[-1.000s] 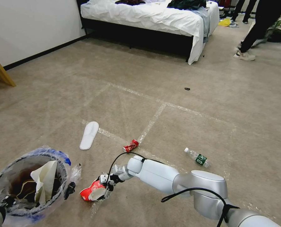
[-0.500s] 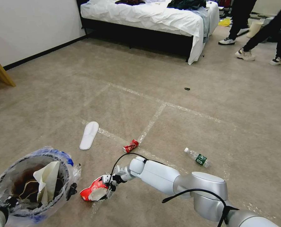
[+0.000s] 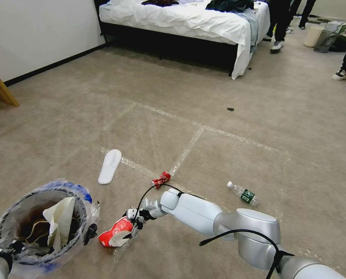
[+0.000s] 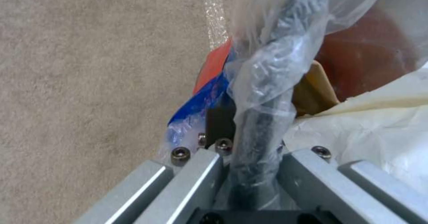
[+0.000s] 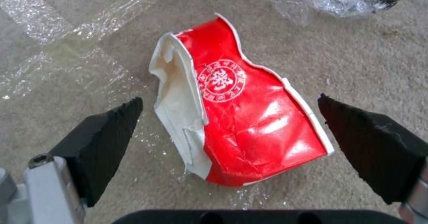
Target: Pick up the trash bin and place the garbage on the floor into it.
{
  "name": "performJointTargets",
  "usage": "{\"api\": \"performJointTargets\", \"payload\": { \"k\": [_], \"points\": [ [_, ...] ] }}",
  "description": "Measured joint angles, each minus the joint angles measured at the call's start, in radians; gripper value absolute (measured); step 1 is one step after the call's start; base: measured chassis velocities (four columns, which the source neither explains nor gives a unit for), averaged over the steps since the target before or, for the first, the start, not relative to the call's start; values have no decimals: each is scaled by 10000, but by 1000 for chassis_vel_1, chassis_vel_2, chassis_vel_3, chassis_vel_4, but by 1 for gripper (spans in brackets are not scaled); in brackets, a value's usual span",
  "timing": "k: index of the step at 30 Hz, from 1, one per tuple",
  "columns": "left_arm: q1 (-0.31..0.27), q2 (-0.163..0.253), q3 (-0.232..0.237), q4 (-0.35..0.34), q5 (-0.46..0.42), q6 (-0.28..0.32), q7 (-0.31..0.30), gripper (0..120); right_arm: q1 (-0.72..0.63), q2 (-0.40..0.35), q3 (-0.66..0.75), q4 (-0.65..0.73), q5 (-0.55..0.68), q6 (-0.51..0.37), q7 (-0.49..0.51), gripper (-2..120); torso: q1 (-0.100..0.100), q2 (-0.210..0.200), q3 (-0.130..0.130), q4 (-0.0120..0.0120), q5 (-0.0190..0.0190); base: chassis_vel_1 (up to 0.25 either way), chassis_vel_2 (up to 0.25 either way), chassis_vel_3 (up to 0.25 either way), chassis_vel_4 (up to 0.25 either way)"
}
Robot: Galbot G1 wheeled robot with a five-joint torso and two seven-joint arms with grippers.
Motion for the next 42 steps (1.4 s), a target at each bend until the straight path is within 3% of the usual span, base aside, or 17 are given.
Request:
{"api": "performJointTargets", "payload": {
  "k": [42],
  "points": [
    [-188, -250, 346, -31, 303, -9, 54, 0, -271, 0, 3, -138, -57, 73, -92, 99, 0, 0, 0, -1, 1, 0, 0, 0, 0]
  ]
}}
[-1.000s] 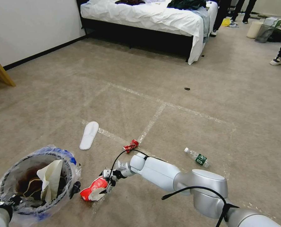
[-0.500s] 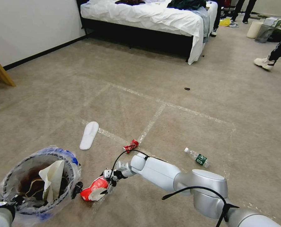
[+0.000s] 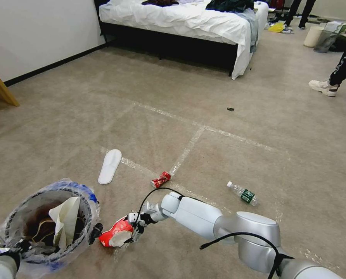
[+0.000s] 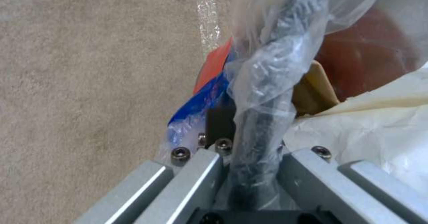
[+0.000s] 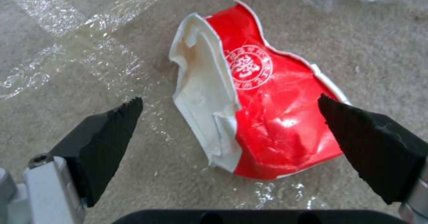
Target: Pick up the trash bin and place the garbage on the floor into it.
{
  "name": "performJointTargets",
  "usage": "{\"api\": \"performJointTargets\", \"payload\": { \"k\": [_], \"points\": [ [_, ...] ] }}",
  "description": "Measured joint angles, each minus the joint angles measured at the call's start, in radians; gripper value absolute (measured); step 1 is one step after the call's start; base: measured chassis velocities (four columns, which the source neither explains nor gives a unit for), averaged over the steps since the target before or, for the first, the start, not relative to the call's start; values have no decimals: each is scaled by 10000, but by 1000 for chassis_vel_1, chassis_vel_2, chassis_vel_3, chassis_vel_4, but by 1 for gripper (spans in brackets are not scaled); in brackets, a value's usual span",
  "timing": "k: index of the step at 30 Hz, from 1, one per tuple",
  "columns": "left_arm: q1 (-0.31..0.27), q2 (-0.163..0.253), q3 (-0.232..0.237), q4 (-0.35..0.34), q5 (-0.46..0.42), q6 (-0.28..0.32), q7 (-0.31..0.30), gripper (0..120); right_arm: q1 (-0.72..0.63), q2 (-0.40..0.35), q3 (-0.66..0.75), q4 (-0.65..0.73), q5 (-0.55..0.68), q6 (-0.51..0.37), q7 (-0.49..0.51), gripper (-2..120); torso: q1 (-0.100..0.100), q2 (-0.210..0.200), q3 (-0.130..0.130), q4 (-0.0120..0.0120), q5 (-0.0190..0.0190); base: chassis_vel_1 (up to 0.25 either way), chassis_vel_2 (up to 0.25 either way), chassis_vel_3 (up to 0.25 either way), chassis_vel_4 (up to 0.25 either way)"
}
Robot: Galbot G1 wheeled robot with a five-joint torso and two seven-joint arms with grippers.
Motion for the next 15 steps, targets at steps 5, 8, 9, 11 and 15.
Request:
{"api": "performJointTargets", "payload": {
  "k": [5, 8, 9, 11, 15],
  "points": [
    [35, -49, 22, -69, 33, 1, 0, 0, -94, 0, 2, -19, -31, -38, 163, 88, 0, 1, 0, 1, 0, 0, 0, 0, 0],
    [89, -110, 41, -152, 86, 6, 15, 0, -140, 0, 28, -33, -70, -84, 260, 88, 0, 0, 0, 1, 0, 0, 0, 0, 0],
    [89, -110, 41, -152, 86, 6, 15, 0, -140, 0, 28, -33, -70, -84, 260, 88, 0, 0, 0, 1, 0, 0, 0, 0, 0],
    [119, -129, 49, -192, 112, 8, 26, 0, -151, 0, 52, -34, -60, -142, 372, 88, 0, 0, 0, 1, 0, 0, 0, 0, 0],
    [135, -134, 43, -211, 122, 8, 32, 0, -180, 0, 105, -26, -46, -153, 425, 90, -1, 0, 0, 0, 0, 0, 0, 0, 0]
  ]
}}
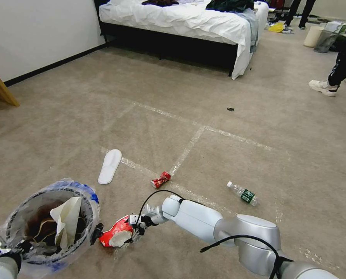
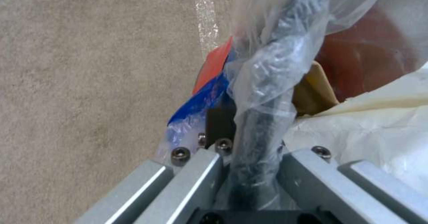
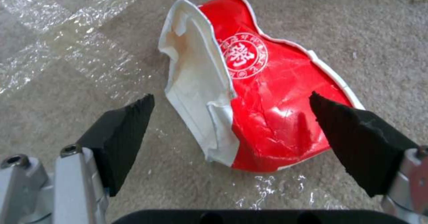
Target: Pick up the trash bin and place the garbage on the floor into it.
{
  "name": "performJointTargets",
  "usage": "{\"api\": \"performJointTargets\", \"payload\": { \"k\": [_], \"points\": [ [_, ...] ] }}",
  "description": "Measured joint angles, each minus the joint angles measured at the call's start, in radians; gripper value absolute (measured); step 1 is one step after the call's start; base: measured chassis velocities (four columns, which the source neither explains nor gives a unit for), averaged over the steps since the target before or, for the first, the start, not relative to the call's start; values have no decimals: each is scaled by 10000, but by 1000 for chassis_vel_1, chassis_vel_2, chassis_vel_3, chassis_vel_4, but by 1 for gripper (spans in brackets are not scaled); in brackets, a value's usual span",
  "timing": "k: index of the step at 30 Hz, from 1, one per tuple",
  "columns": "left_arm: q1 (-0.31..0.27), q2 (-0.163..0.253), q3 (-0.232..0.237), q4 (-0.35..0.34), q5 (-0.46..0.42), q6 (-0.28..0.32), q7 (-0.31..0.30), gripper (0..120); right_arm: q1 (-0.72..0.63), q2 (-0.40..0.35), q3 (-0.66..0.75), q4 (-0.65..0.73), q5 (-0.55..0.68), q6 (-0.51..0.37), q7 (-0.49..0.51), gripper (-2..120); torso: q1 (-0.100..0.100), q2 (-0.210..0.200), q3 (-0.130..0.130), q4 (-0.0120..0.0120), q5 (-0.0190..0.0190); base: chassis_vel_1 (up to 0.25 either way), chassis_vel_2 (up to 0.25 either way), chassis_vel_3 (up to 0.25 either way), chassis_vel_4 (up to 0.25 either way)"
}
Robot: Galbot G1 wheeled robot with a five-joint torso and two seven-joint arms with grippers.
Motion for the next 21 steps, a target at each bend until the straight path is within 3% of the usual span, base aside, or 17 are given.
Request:
{"api": "performJointTargets", "payload": {
  "k": [9, 12, 16, 18, 20, 21],
  "points": [
    [-7, -44, 42, -2, 42, 2, 19, 0, -34, 0, 56, 10, 9, -16, 20, 83, 0, 0, 0, 0, 0, 0, 0, 0, 0],
    [-16, -52, 46, -2, 46, 3, 25, 0, -70, 0, 71, 8, 21, -89, 100, 67, 0, 0, 0, 0, 0, 0, 0, 0, 0],
    [-14, -81, 63, -10, 58, 4, 29, 0, -70, 0, 56, -7, 24, -173, 176, 57, 1, 1, 0, 0, -1, 0, 0, 0, 0],
    [14, -102, 71, -43, 78, 4, 42, 0, -79, 0, 44, -6, 13, -210, 205, 45, 0, 1, 0, 0, 0, 0, 0, 0, 0],
    [17, -102, 72, -46, 82, 5, 46, 0, -82, 0, 43, -6, 13, -215, 211, 45, 0, 0, 0, 0, 0, 0, 0, 0, 0],
    [27, -103, 75, -51, 101, 5, 64, 0, -110, 0, 32, -6, 10, -250, 253, 36, 0, 1, 0, 0, 0, 0, 0, 0, 0]
  ]
}}
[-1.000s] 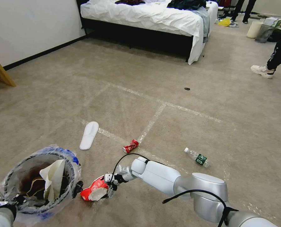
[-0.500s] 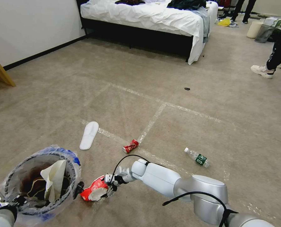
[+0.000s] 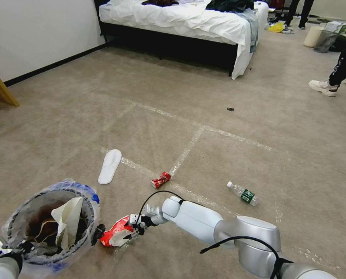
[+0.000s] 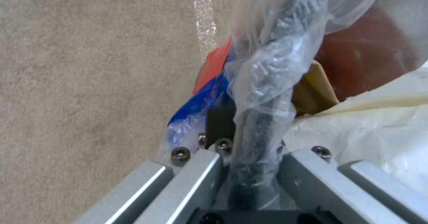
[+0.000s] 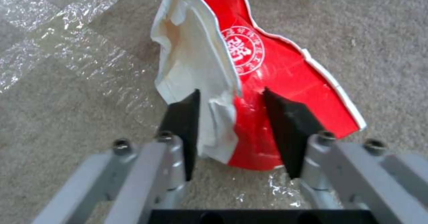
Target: Pick up the trash bin and place the garbage on the floor into it.
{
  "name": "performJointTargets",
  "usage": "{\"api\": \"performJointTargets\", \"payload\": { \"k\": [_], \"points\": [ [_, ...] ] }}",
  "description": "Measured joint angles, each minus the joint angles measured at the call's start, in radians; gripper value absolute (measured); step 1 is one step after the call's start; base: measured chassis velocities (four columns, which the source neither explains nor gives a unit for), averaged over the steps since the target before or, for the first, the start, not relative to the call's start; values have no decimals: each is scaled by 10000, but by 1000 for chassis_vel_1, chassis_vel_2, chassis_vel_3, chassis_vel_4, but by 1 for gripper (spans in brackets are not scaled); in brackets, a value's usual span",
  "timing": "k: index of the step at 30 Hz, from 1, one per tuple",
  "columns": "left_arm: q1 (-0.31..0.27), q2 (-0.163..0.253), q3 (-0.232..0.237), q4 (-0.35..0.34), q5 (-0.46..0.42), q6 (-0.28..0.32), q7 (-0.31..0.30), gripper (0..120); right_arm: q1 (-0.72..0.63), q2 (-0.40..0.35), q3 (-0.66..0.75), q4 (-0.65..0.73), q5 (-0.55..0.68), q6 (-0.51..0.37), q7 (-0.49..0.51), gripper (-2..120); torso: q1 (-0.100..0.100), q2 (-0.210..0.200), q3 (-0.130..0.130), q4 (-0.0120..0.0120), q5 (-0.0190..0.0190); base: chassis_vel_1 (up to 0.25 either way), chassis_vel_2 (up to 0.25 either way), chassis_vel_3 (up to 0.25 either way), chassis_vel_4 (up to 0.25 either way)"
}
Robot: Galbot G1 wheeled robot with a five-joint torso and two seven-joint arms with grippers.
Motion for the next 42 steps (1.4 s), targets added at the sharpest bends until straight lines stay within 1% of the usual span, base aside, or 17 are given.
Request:
{"api": "performJointTargets", "payload": {
  "k": [5, 6, 7, 12, 17, 19, 20, 21, 23, 24, 25, 38, 42],
  "points": [
    [1, 14, 14, 0, 6, 0, 6, 0, -37, 0, -4, -6, -8, -24, 12, 30, 0, 0, 0, 0, 0, 0, 0, 0, 0],
    [0, 21, 18, 0, 6, 0, 7, 0, -41, 0, -1, -14, -7, -23, 12, 28, 0, 0, 0, 0, 0, 0, 0, 0, 0],
    [-16, 29, 29, 3, 6, -1, 10, 0, -42, 0, 4, -32, -6, -24, 10, 22, 0, 0, 0, 0, 0, 0, 0, 0, 0],
    [-39, 29, 74, 24, 7, -2, 20, 0, -40, 1, 24, -73, -7, -24, 4, 18, 0, 0, 0, 0, 0, 0, 0, 0, 0],
    [-61, 43, 108, 74, 42, -20, 30, 0, -40, 0, 57, -101, 5, -33, -18, 19, 0, 0, 0, 1, 0, 0, 0, 0, 0],
    [-71, 56, 112, 89, 44, -25, 32, 0, -40, 0, 58, -104, 8, -37, -30, 16, 0, 0, 0, 0, 0, 0, 0, 0, 0],
    [-84, 68, 115, 101, 44, -29, 36, 0, -41, 1, 66, -105, 6, -44, -46, 14, 0, 0, 0, 0, 0, 0, 0, 0, 0],
    [-96, 81, 119, 117, 44, -33, 42, 0, -43, 0, 85, -105, 5, -53, -75, 9, 0, 0, 0, 0, 0, 0, 0, 0, 0],
    [-104, 96, 121, 132, 45, -35, 51, 0, -43, 1, 102, -104, 6, -56, -83, 7, 0, 0, 0, 0, -1, 0, 0, 0, 0],
    [-128, 122, 121, 156, 44, -38, 55, 0, -43, 1, 136, -89, 5, -58, -89, 2, 0, 0, 0, 0, 0, 0, 0, 0, 0],
    [-141, 141, 121, 168, 44, -41, 55, 0, -41, 0, 172, -72, 6, -60, -91, 1, 0, 0, 0, 0, 0, 0, 0, 0, 0],
    [-332, 400, 168, 455, -101, -59, 41, 0, 357, 0, 692, 113, 252, -59, -196, 0, 0, 0, 1, 0, -1, 0, 0, 0, 0],
    [-433, 463, 199, 552, -155, -60, 11, 0, 617, 0, 1381, 435, 123, 104, -281, 0, 0, 0, 1, 1, -1, 0, 0, 0, 0]
  ]
}}
